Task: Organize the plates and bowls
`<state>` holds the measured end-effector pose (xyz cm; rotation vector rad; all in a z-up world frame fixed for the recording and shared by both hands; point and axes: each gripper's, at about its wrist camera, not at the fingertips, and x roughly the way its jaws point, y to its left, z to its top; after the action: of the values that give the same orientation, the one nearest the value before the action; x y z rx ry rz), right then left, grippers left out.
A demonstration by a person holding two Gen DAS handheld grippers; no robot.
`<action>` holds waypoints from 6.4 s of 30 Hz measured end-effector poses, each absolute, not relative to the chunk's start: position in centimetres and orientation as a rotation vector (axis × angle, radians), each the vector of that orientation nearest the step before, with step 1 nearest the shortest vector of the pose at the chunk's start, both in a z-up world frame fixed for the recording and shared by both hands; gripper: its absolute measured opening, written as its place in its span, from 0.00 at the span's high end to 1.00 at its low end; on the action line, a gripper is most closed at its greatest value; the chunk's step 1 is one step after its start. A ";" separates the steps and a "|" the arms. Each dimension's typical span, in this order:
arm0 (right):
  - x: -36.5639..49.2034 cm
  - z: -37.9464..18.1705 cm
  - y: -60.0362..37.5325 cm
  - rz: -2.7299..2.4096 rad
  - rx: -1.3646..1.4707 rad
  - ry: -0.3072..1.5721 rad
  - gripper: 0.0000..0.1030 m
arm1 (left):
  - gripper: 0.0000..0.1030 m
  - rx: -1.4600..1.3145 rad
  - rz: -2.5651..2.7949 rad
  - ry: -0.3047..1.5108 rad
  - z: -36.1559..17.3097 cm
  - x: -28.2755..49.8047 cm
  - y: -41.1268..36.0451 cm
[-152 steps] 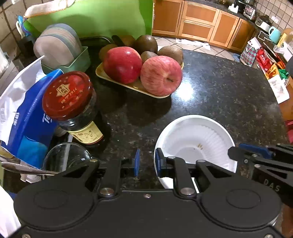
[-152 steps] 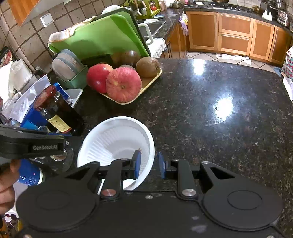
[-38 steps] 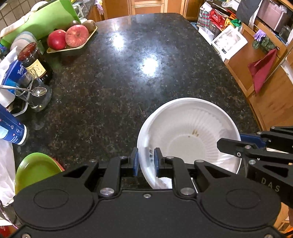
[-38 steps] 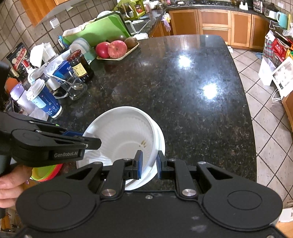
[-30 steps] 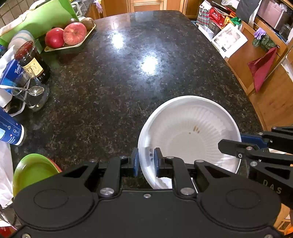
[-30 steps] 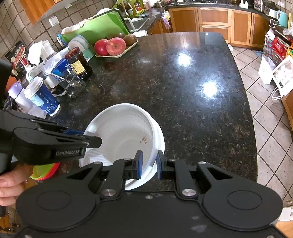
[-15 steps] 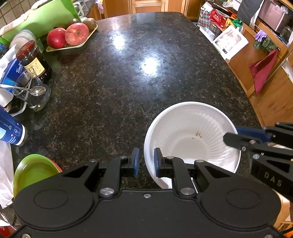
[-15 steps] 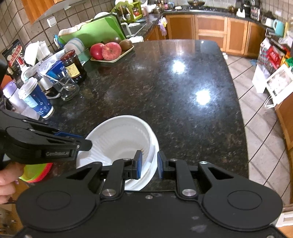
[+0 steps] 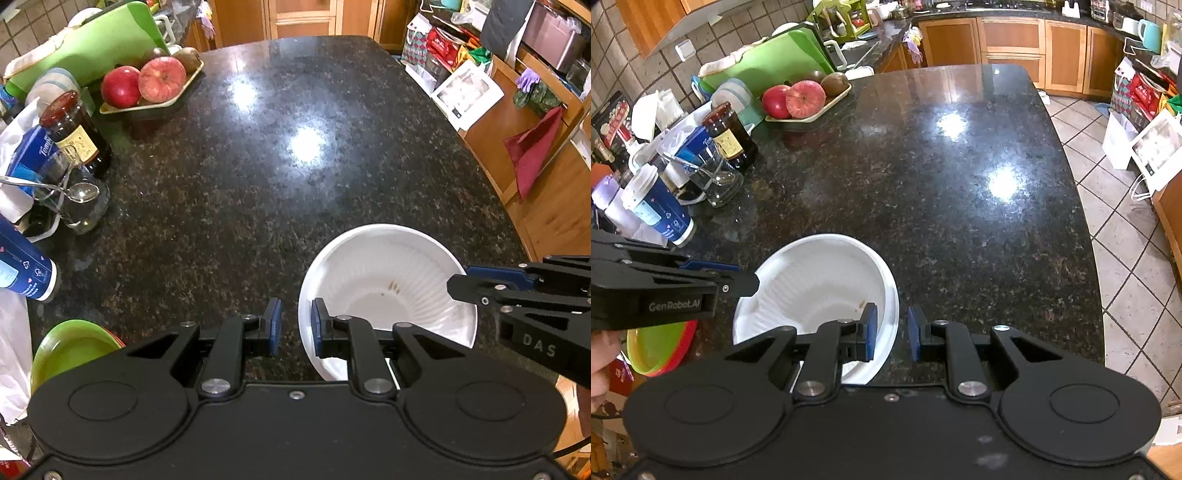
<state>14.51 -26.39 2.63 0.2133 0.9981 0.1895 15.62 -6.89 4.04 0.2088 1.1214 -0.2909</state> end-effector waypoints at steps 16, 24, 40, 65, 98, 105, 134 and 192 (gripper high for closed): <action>11.0 4.8 -27.3 0.229 0.224 0.819 0.76 | 0.77 0.172 -0.222 0.941 4.9 13.1 -5.4; 9.3 4.4 -27.1 0.210 0.219 0.724 0.69 | 0.77 0.142 -0.192 0.823 5.1 11.0 -4.9; 8.1 2.6 -26.6 0.132 0.199 0.549 0.60 | 0.70 0.051 -0.126 0.761 3.4 9.8 -3.6; 10.2 1.5 -27.5 0.172 0.249 0.610 0.61 | 0.71 0.105 -0.260 0.752 2.4 9.2 -5.0; 12.9 -1.1 -26.7 0.234 0.233 0.806 0.62 | 0.71 0.078 -0.300 0.869 0.6 10.8 -5.8; 13.3 -1.9 -26.3 0.248 0.232 0.842 0.63 | 0.71 0.068 -0.291 0.882 0.1 11.1 -5.9; 12.5 -1.3 -27.4 0.295 0.219 0.845 0.77 | 0.72 0.046 -0.231 0.850 0.7 9.6 -8.5; 8.6 2.4 -0.3 0.449 0.121 0.816 0.77 | 0.73 -0.037 -0.085 0.854 3.5 4.1 15.7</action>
<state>8.60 -0.27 2.40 0.1207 0.8155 0.4487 4.07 15.65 3.45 -0.0371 0.8535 -0.0851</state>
